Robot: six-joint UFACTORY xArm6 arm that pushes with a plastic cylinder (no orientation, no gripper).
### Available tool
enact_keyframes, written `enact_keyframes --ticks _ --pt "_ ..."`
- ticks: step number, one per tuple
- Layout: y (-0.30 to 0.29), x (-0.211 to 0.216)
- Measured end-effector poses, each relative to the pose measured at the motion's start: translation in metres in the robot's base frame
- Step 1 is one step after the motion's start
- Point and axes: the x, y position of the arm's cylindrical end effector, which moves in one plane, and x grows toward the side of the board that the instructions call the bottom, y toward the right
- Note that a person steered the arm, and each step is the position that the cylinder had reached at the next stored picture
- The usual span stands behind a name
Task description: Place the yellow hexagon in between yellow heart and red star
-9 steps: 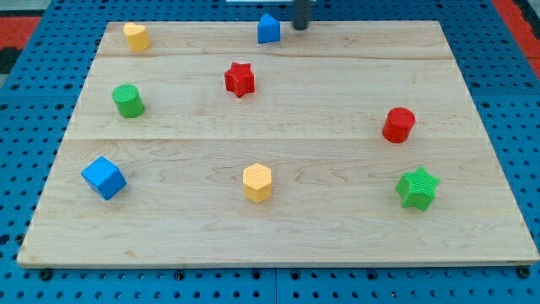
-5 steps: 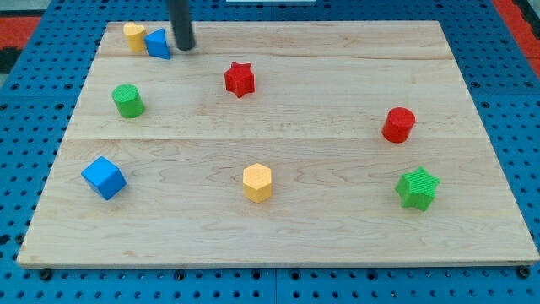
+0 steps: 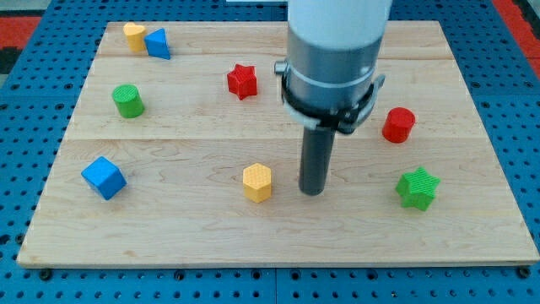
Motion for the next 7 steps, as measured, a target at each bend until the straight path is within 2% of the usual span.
enact_keyframes --ticks 1,3,4,5,6,7 --pt "-0.1 -0.017" --pt "-0.166 -0.117" --pt "-0.179 -0.088" --pt "-0.207 -0.125" --pt "-0.183 -0.162" --pt "-0.17 -0.162"
